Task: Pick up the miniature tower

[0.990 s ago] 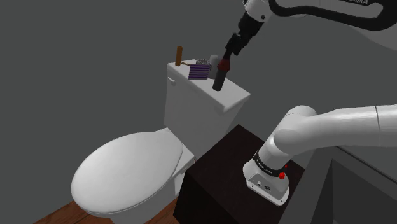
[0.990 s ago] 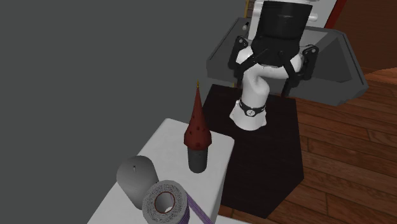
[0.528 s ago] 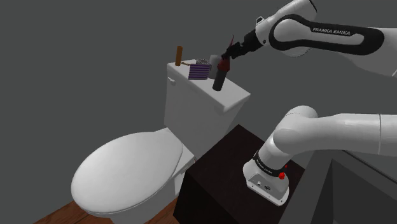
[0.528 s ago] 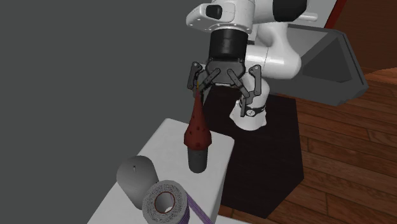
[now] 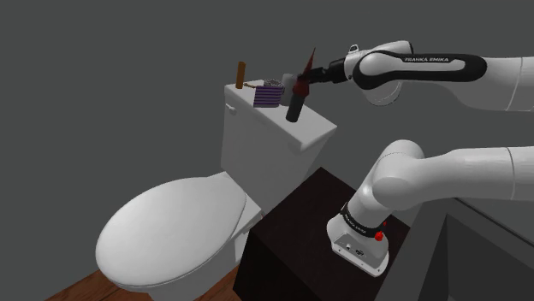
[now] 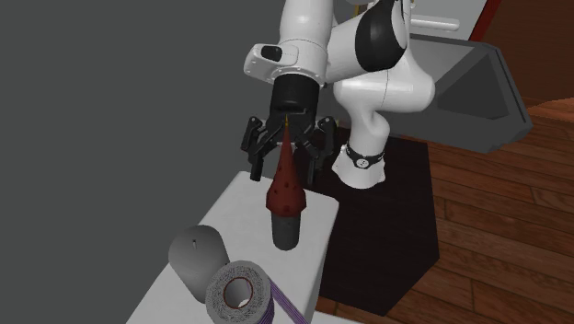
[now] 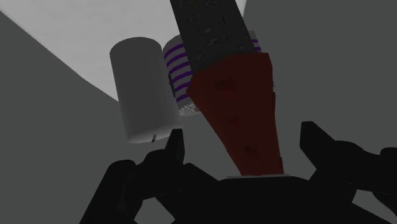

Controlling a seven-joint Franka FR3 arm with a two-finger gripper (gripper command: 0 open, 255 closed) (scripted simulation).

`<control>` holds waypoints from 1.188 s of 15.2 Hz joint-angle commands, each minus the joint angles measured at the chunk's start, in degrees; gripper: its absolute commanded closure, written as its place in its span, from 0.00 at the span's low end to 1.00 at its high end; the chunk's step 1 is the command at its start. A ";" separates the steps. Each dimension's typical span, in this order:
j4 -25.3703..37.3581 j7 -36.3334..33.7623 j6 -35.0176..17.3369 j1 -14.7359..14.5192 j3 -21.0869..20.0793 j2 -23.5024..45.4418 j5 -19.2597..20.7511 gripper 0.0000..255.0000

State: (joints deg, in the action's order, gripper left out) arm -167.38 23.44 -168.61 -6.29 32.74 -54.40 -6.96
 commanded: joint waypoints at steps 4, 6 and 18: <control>-2.38 2.09 -4.55 -2.03 3.08 1.26 -0.15 0.00; -2.39 2.08 -4.76 -2.18 3.14 1.41 -0.18 1.00; -0.93 0.67 -1.78 -0.69 0.97 0.40 -0.12 1.00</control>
State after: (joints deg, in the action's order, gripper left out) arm -168.67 24.57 -171.19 -7.37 34.39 -53.72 -7.08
